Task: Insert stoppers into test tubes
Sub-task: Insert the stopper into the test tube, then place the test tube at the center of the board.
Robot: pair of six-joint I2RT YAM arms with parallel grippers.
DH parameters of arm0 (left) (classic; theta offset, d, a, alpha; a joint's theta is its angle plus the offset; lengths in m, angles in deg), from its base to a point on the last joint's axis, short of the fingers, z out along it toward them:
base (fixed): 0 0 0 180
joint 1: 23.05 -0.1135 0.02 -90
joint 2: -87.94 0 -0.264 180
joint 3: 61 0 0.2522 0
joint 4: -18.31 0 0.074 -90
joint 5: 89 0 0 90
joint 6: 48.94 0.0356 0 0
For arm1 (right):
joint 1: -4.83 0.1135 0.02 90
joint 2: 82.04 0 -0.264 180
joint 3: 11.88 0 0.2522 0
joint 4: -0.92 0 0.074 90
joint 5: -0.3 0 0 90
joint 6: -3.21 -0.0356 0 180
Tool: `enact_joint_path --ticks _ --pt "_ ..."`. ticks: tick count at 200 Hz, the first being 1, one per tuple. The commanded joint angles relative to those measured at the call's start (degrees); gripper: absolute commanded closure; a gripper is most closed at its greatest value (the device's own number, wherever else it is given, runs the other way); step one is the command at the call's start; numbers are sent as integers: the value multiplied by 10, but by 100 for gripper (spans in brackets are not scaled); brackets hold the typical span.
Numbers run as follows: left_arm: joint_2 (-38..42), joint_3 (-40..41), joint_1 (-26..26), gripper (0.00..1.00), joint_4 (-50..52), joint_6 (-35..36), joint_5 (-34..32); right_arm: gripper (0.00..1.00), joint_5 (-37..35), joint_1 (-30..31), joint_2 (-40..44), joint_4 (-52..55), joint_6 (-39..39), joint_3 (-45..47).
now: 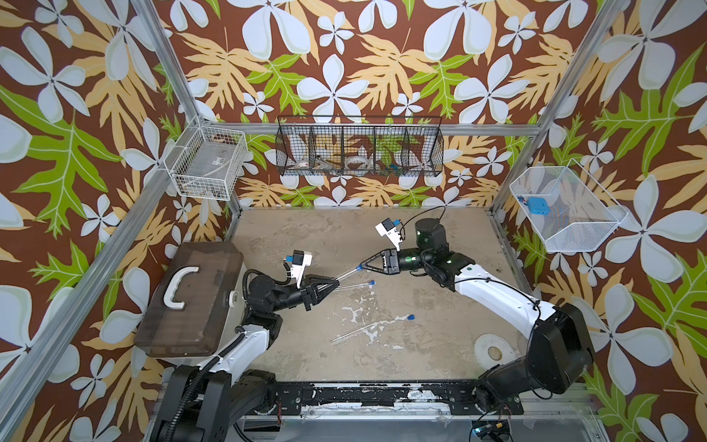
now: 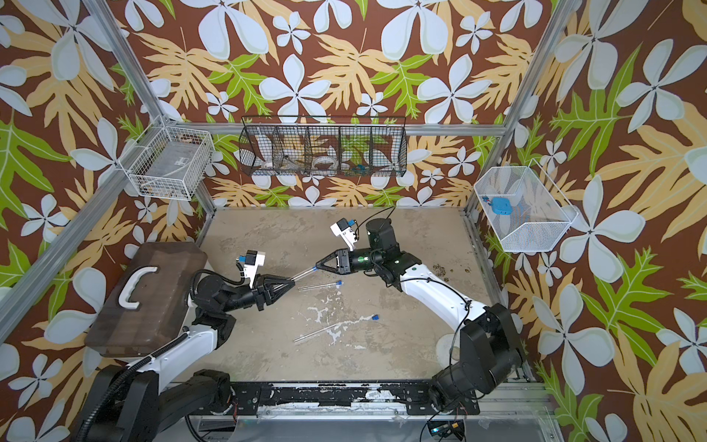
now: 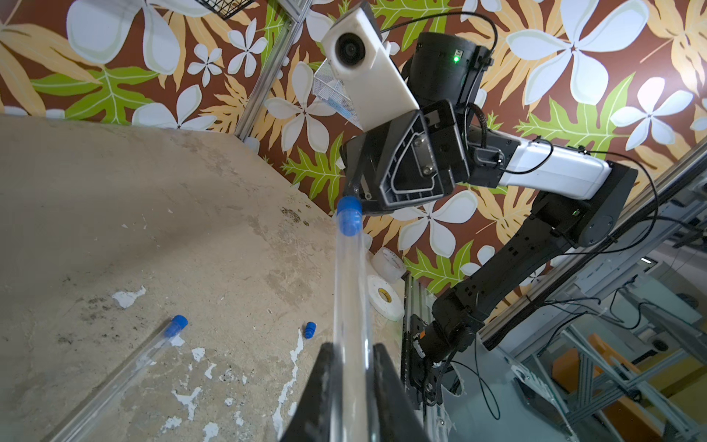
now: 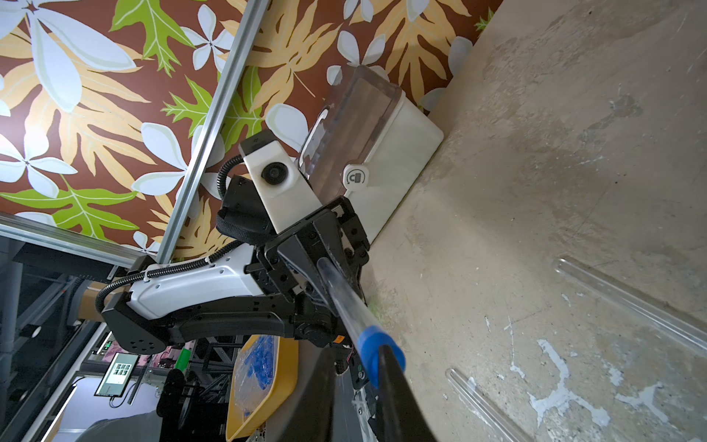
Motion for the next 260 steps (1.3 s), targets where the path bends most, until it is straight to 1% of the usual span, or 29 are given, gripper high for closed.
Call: enact_joint_path --ticks 1,19,36,52,75,86,101,107,110,120,134,143,148,152,156,159,163,165,169,171,174,185,206,221,235,260 --pt "-7 -11 3 100 56 52 -23 68 36 -18 28 57 44 -12" --pt "-28 -21 3 100 71 54 -25 62 -7 -50 60 112 93 -15" --pt "-57 -39 3 100 85 56 -23 59 -61 -76 97 172 157 -11" --pt "-89 -55 3 100 89 42 -22 57 -108 -90 135 200 206 9" --pt "-139 -78 4 100 90 18 -12 54 -168 -91 194 205 267 53" --pt "-162 -90 6 100 101 20 -14 52 -198 -91 218 209 298 70" --pt "-200 -127 9 100 189 59 -30 49 -241 -91 248 219 344 94" --pt "-217 -143 10 100 221 73 -33 48 -247 -91 260 223 363 103" --pt "-226 -150 11 100 232 77 -33 47 -264 -91 267 225 376 109" --pt "-253 -168 12 100 253 80 -25 47 -277 -91 279 225 398 124" --pt "-284 -181 13 100 247 58 -8 46 -278 -90 296 208 438 152" --pt "-297 -188 15 100 247 47 1 41 -283 -82 305 193 476 168" --pt "-303 -193 17 100 249 44 5 40 -295 -71 308 188 500 173" --pt "-305 -196 18 100 254 44 8 40 -307 -63 309 185 516 176" --pt "-307 -199 20 100 260 46 9 39 -327 -46 311 181 549 179" --pt "-307 -201 21 100 266 52 10 39 -335 -40 312 179 563 181" --pt "-306 -204 24 100 279 61 11 39 -355 -19 312 177 600 183" --pt "-305 -205 25 100 284 66 11 39 -360 -16 312 177 604 183" --pt "-302 -205 28 100 293 74 11 38 -379 2 310 173 642 185" --pt "-300 -205 30 100 296 79 11 38 -384 6 309 172 645 185" --pt "-297 -206 32 100 302 84 12 38 -400 19 306 167 673 187" --pt "-285 -201 42 100 316 104 11 38 -443 51 292 154 732 186" --pt "-266 -190 62 100 325 118 16 38 -467 90 254 135 839 188" --pt "-257 -188 75 100 337 133 26 39 -495 104 218 131 882 175" --pt "-250 -186 84 100 347 144 27 40 -511 104 192 127 908 164" --pt "-235 -177 94 100 350 156 32 41 -514 105 158 116 919 149"
